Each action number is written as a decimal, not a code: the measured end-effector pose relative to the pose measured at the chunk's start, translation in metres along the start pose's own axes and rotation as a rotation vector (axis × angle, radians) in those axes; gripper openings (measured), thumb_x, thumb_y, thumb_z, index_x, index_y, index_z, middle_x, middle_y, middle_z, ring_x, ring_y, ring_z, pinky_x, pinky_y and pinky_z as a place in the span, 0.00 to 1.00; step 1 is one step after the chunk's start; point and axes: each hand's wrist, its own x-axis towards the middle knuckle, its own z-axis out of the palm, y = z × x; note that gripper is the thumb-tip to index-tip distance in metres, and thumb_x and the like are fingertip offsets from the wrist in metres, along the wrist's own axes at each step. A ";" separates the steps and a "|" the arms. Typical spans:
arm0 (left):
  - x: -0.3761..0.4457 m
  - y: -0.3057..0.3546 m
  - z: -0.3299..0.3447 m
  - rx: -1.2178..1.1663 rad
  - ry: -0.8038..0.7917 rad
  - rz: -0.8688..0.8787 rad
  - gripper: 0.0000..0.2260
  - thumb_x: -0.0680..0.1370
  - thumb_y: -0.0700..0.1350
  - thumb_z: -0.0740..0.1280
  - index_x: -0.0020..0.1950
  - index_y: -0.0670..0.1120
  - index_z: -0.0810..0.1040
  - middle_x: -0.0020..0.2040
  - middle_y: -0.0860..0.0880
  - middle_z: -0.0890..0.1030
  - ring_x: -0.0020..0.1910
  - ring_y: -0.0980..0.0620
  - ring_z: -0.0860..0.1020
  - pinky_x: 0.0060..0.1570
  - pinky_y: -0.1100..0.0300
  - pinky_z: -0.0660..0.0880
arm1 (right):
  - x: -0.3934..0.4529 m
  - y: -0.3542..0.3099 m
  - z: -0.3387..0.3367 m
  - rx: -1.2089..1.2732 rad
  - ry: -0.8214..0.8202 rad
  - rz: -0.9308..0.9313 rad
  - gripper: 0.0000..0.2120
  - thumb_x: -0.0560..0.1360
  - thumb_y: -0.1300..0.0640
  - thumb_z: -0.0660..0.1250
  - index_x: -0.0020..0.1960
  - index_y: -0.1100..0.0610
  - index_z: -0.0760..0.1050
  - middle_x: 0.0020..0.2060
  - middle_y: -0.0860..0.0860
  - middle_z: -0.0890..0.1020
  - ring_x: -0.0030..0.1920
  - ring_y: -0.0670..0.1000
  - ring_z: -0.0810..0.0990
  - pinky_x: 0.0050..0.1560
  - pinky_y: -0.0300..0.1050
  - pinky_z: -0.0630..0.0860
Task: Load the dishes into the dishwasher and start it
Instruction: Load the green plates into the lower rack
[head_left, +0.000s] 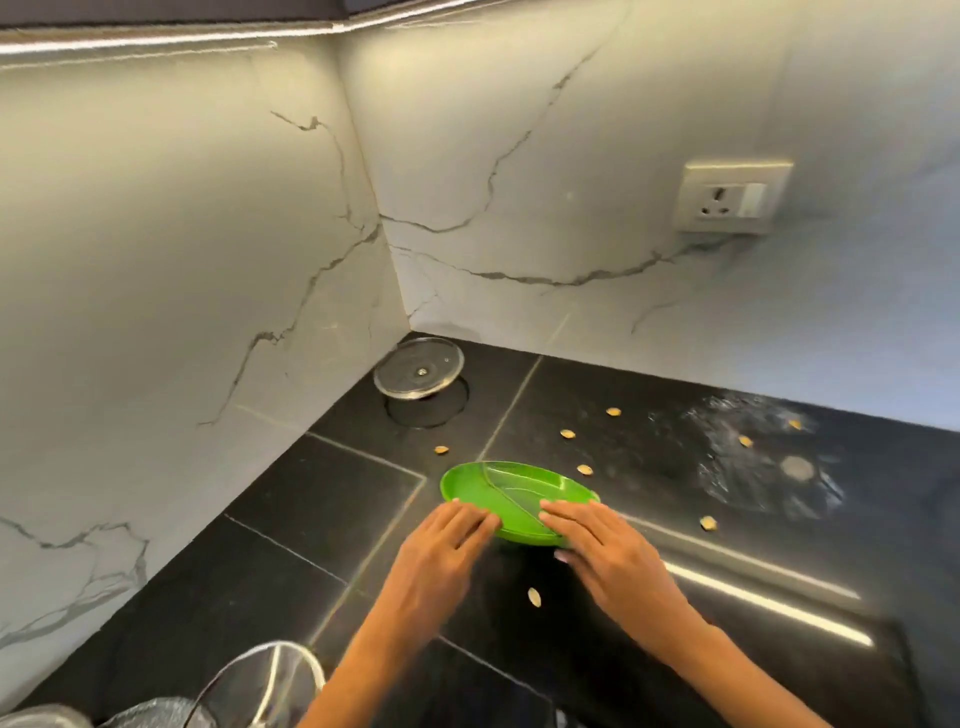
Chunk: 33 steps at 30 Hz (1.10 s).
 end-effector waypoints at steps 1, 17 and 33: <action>0.004 0.024 0.001 -0.044 -0.012 0.044 0.08 0.77 0.38 0.60 0.55 0.42 0.73 0.46 0.45 0.80 0.46 0.49 0.75 0.52 0.57 0.73 | -0.025 -0.002 -0.017 0.000 0.022 0.034 0.12 0.77 0.53 0.60 0.59 0.53 0.74 0.58 0.47 0.79 0.57 0.47 0.77 0.60 0.46 0.73; -0.002 0.467 0.030 -0.644 -0.227 0.545 0.17 0.78 0.40 0.58 0.64 0.40 0.76 0.67 0.44 0.74 0.67 0.48 0.71 0.68 0.48 0.63 | -0.469 -0.190 -0.282 -0.595 0.408 0.912 0.12 0.70 0.56 0.63 0.54 0.50 0.75 0.43 0.49 0.84 0.39 0.50 0.82 0.37 0.39 0.74; -0.067 0.802 0.242 -0.695 -0.780 0.957 0.25 0.83 0.51 0.44 0.65 0.42 0.76 0.71 0.45 0.69 0.72 0.47 0.63 0.72 0.53 0.53 | -0.765 -0.202 -0.321 -0.816 0.738 1.713 0.08 0.72 0.49 0.60 0.51 0.47 0.71 0.36 0.50 0.84 0.29 0.52 0.81 0.23 0.39 0.71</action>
